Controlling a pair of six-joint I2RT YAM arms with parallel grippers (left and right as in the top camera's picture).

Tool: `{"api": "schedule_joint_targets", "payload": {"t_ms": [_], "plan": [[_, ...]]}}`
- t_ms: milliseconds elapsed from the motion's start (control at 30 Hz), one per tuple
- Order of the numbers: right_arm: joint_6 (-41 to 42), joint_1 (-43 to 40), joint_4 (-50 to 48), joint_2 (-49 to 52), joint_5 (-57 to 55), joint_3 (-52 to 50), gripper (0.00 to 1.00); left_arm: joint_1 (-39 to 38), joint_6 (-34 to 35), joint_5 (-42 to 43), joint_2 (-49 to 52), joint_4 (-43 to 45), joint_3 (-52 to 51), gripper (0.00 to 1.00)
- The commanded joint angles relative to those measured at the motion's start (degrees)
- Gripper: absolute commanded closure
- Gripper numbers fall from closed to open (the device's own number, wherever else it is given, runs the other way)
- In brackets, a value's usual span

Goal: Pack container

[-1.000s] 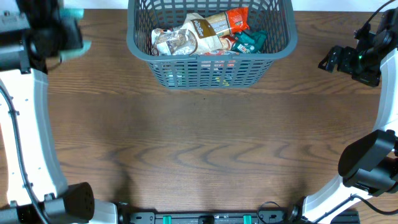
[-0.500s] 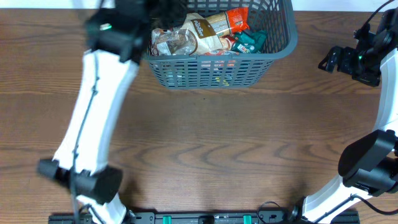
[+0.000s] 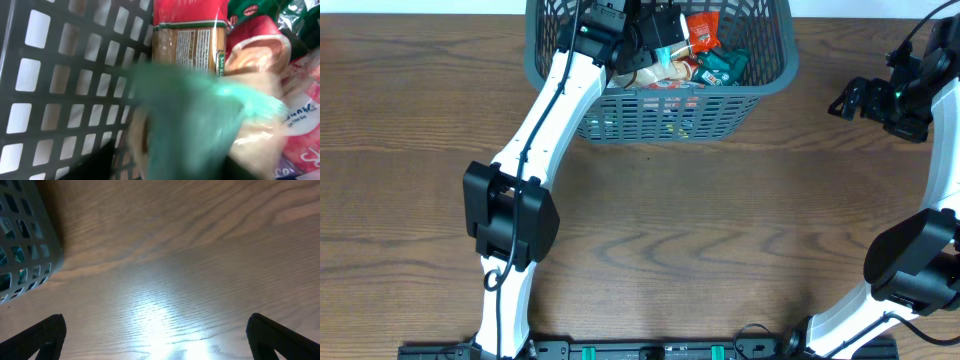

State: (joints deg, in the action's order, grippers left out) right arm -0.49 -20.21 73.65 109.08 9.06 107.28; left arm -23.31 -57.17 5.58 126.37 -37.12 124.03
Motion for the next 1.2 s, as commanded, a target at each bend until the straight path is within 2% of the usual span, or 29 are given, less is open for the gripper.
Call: {"api": "schedule_joint_targets", "payload": {"t_ms": [0,133,367,500,633,767,867,1033,1167], "plan": [[-0.66,0.42,-0.37,-0.17,0.61,0.04,0.01,0.22,2.05,-0.28,-1.46,0.28,0.28,0.01],[-1.18,0.44,-3.48,-0.17,0.57,0.04,0.01,0.26,4.74,-1.03,-4.11,0.37,0.37,0.02],[-2.32,2.43,-17.99,-2.45,-1.16,0.85,0.01,4.11,26.05,-3.58,-15.65,-1.73,0.61,0.01],[-2.34,4.72,-24.17,-5.51,-1.14,2.45,0.01,10.16,36.15,-3.69,-23.23,-8.66,0.61,0.01],[-2.38,6.58,-26.10,-9.81,-1.11,3.37,0.01,15.98,39.43,-3.69,-29.31,-18.82,0.61,0.01],[-2.29,8.02,-25.14,-14.62,-1.09,3.37,0.01,21.00,45.24,-3.67,-34.05,-29.20,0.61,0.01],[-0.94,8.74,-23.02,-17.81,-1.09,3.34,0.01,22.71,46.16,-3.67,-36.35,-34.91,-0.04,0.02],[2.05,9.49,-14.93,-22.12,-1.14,3.34,0.01,22.75,46.16,-3.69,-39.26,-40.63,-2.97,0.01],[2.19,9.49,-6.56,-24.74,-1.38,3.30,0.01,22.75,46.99,-3.67,-42.53,-41.46,-8.00,0.01]]}}
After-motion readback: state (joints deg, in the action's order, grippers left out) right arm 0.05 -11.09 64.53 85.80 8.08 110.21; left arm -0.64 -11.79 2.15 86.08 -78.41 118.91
